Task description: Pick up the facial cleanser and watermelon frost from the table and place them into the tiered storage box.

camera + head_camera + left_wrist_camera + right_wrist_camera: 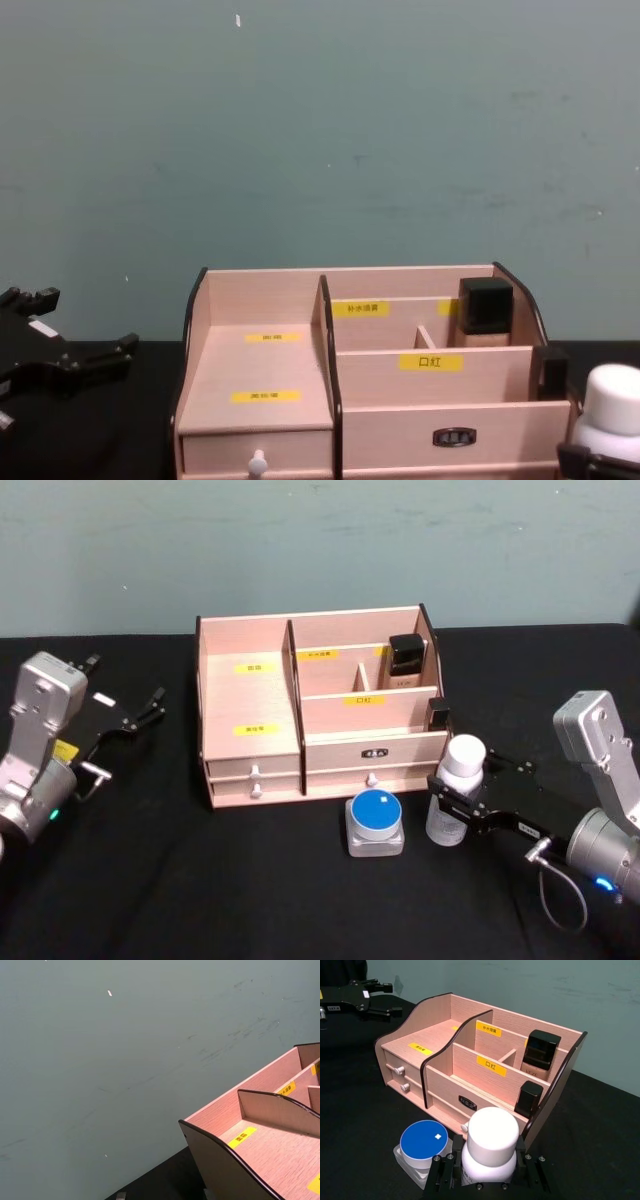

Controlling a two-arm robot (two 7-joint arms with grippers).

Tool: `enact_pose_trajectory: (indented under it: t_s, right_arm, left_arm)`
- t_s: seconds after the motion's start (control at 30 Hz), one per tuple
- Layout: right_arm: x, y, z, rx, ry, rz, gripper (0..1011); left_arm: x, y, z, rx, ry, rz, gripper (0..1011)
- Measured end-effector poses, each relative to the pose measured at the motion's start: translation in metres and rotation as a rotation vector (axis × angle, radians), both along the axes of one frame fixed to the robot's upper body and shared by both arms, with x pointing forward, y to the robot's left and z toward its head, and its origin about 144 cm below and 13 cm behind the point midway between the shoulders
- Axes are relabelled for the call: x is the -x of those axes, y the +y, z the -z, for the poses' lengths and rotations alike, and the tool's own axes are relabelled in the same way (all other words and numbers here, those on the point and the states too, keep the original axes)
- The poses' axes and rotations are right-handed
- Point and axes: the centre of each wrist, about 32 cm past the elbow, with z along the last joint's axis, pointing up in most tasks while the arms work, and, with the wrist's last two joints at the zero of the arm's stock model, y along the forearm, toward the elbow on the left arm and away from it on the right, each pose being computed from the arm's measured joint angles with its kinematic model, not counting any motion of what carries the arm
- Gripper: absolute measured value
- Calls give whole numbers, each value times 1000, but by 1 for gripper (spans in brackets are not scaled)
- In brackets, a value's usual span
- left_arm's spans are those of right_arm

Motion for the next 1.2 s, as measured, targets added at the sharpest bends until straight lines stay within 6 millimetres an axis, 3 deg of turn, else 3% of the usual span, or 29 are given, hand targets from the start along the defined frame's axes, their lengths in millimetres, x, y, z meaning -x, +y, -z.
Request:
enact_pose_trajectory:
  t_s: [0.57,1.0,1.2]
  right_arm:
    - [-1,-2,-7,-19,-32,13,594]
    - [3,2,-53,-57,-110,-38,594]
    - [-7,14,-75,-86,-157,-72,595]
  left_arm:
    - [0,0,0,0,0,0,1001]
    - [0,0,0,0,0,0,1001]
    - [0,0,0,0,0,0,1001]
